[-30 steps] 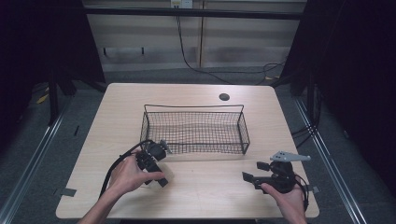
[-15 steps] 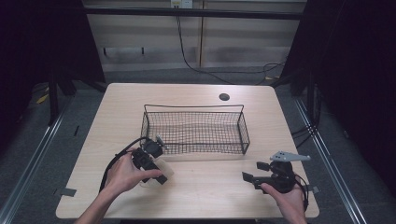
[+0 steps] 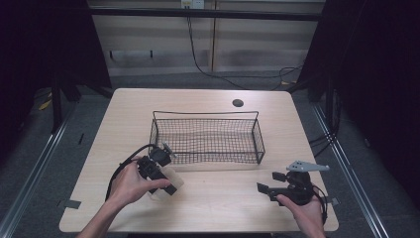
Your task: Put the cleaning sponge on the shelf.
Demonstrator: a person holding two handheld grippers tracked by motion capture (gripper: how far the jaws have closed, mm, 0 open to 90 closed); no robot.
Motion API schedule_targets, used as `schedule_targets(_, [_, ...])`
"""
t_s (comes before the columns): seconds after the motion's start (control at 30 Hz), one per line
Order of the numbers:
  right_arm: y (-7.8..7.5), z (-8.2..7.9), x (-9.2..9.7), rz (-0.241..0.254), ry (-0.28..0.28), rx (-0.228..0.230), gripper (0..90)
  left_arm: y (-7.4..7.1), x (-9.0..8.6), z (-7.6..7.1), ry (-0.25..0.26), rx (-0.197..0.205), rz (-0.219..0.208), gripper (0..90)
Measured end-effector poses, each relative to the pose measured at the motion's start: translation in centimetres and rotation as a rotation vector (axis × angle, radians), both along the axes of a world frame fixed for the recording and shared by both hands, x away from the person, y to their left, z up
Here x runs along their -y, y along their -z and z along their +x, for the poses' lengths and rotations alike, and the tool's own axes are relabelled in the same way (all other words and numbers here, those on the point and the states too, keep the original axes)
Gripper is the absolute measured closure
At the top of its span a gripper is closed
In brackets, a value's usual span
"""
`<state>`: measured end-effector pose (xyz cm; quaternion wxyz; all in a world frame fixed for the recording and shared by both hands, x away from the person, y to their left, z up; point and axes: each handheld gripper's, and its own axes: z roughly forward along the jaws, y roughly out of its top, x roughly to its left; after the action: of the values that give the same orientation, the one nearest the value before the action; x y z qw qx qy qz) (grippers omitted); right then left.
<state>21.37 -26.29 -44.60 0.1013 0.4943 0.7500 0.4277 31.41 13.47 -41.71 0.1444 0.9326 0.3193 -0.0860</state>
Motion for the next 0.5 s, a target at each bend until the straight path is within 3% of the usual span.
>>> schedule_targets(0.13, [0.0,0.0,0.0,-0.001,0.0,0.0,20.8,-0.7,-0.2,0.1,-0.016,-0.01,0.0,27.2])
schedule_targets(0.27, [0.0,0.0,0.0,-0.001,0.001,-0.002,20.8,-1.0,-0.3,0.1,0.0,-0.022,0.002,27.2])
schedule_targets(0.5, [0.0,0.0,0.0,0.0,0.0,-0.002,20.8,-1.7,-1.3,0.5,-0.004,-0.046,-0.021,27.2])
